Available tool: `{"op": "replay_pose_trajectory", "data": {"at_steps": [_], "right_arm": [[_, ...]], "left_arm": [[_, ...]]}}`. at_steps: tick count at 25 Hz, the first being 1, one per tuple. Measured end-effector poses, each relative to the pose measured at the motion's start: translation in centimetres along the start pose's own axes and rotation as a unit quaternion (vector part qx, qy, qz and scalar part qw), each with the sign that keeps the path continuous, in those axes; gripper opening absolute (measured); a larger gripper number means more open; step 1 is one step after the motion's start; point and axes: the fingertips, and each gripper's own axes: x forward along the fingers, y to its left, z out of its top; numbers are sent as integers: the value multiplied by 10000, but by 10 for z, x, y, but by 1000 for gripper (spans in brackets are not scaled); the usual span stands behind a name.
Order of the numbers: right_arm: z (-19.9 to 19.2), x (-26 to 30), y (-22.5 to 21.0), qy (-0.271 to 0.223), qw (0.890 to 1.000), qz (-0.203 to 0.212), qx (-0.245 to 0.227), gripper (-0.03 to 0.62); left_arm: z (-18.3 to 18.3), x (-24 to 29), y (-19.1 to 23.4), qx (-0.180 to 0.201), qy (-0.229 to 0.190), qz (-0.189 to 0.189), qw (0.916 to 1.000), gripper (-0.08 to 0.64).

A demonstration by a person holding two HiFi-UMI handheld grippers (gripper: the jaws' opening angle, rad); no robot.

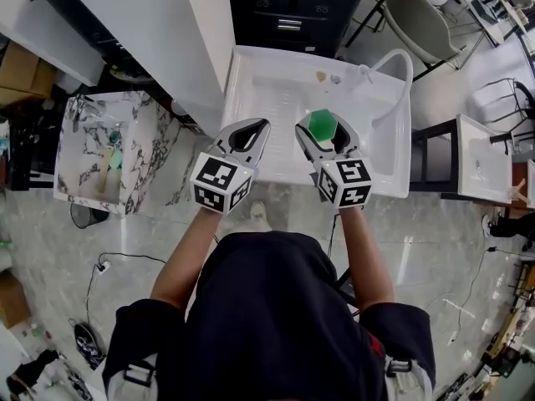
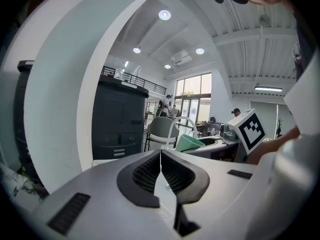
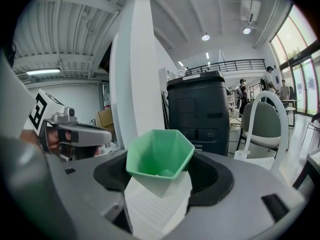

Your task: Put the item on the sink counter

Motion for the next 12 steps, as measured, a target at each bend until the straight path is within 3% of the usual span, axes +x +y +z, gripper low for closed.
{"op": "replay_pose_trajectory", "data": {"at_steps": [12], "right_arm": [[-12,14,-1,141,9998,-63,100,336]], "left_arm": [[-8,7,10,-119,79,-112,9998,17]]}}
